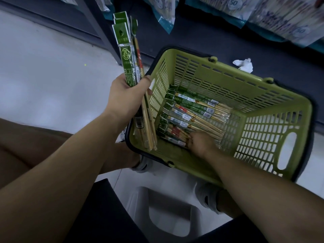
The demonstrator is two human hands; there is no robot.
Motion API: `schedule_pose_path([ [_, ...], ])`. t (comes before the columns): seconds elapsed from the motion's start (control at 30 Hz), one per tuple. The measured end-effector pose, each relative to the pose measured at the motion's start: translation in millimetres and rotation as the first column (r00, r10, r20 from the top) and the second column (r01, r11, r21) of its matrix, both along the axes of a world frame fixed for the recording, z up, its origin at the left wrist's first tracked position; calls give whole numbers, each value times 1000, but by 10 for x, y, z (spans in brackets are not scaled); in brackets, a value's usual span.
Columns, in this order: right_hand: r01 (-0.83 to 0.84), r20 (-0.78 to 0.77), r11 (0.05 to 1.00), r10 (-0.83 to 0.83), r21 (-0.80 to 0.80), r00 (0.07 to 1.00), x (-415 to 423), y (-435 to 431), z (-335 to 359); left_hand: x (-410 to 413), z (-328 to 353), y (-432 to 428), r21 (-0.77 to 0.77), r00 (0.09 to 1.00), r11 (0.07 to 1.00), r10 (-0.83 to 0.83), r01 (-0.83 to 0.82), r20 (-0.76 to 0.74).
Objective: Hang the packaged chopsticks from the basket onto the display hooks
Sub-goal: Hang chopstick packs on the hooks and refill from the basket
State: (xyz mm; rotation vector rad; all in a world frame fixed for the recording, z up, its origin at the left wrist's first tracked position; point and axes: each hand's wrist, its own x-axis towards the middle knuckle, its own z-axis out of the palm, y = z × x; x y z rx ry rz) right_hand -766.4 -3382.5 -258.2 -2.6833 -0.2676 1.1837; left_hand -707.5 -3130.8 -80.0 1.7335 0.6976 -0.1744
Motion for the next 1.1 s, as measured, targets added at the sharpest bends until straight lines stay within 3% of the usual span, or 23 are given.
schedule_pose_path([
  [0.1, 101, -31, 994, -100, 34, 994, -4, -117, -14, 3, -3, -7, 2, 1000, 1000, 1, -1, -1],
  [0.47, -26, -80, 999, 23, -27, 996, 84, -57, -14, 8, -26, -15, 0, 1000, 1000, -11, 11, 6],
  [0.57, -19, -21, 1000, 19, -7, 1000, 167, -91, 84, 23, -21, -24, -15, 1000, 1000, 1, -1, 6],
  [0.73, 214, -3, 957, -218, 197, 976, 473, -53, 572, 69, 85, -118, -53, 999, 998, 38, -37, 18],
  [0.83, 282, 96, 897, -332, 342, 938, 661, 56, 1146, 85, 212, -246, -161, 1000, 987, 24, -25, -5],
  [0.97, 248, 241, 830, -408, 499, 881, 737, 197, 2084, 40, 486, -503, -317, 998, 947, -55, 44, -28],
  [1.1, 132, 324, 876, -307, 464, 895, 613, 268, 2921, 18, 941, -750, -584, 994, 805, -101, 103, 37],
])
